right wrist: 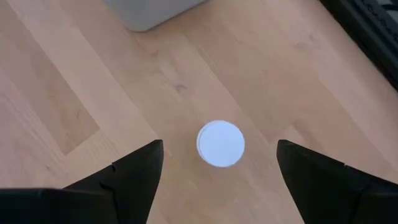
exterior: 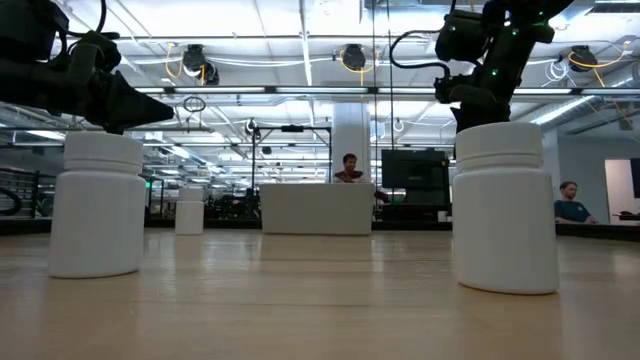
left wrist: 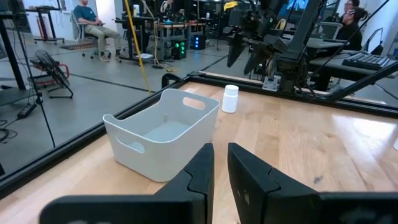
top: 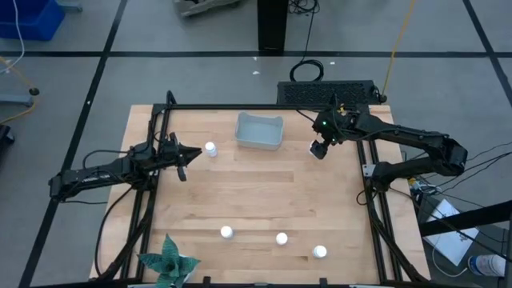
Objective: Pick and place pill bottles into a basket
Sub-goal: Put the white pill bottle into the gray bin
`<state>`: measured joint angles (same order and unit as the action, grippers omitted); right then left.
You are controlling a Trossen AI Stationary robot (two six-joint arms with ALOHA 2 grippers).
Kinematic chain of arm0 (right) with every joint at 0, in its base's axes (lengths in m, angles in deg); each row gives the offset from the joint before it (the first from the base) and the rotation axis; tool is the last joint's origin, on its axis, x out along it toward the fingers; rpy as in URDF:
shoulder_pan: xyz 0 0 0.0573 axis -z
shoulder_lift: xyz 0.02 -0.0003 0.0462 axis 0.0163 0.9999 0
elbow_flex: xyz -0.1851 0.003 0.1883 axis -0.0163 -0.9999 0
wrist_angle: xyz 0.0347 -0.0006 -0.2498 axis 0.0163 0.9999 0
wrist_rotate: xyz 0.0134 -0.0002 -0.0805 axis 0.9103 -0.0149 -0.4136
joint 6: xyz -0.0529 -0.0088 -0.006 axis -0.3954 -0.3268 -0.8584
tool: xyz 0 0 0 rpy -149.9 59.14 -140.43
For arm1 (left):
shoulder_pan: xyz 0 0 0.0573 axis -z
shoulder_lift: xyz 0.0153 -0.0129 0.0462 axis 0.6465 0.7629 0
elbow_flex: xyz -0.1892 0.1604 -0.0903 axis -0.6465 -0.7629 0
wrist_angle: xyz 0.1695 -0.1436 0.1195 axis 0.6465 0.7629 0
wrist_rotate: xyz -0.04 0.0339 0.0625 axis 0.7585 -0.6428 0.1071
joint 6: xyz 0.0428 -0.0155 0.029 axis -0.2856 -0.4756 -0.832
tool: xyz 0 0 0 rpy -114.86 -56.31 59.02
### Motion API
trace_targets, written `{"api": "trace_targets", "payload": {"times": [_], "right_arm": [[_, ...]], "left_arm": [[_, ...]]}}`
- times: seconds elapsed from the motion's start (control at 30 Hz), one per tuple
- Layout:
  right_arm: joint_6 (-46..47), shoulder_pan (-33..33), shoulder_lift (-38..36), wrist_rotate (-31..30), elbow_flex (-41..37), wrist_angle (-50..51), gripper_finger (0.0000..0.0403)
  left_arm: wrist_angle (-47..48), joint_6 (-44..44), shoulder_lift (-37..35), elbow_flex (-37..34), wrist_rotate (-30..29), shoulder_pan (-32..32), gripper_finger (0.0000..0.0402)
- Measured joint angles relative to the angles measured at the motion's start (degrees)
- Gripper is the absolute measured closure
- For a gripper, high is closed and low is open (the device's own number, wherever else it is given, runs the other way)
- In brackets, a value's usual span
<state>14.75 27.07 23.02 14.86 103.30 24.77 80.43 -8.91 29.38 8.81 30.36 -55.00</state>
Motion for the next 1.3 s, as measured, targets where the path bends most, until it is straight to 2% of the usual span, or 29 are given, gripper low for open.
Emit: {"api": "trace_targets", "payload": {"times": [0.2,0.33,0.57,1.03,1.3], "right_arm": [[1.1,0.0,0.1,0.2,-7.4,-4.7,0.0094],[1.0,0.0,0.1,0.3,-9.4,-7.5,0.0094],[0.9,0.0,0.4,0.4,-10.0,-10.5,0.0094],[-2.1,0.0,7.3,1.9,-10.0,-13.0,0.0094],[-3.3,1.1,7.3,1.7,-10.0,-15.2,0.0112]], "left_arm": [[0.0,0.0,0.0,0.0,1.3,0.0,0.035],[0.1,0.0,0.0,0.0,1.3,0.0,0.035],[0.0,0.0,0.0,0.0,1.3,0.0,0.035],[0.0,0.0,0.0,0.0,1.3,0.0,0.035],[0.0,-0.1,0.0,0.0,1.3,0.0,0.035]]}}
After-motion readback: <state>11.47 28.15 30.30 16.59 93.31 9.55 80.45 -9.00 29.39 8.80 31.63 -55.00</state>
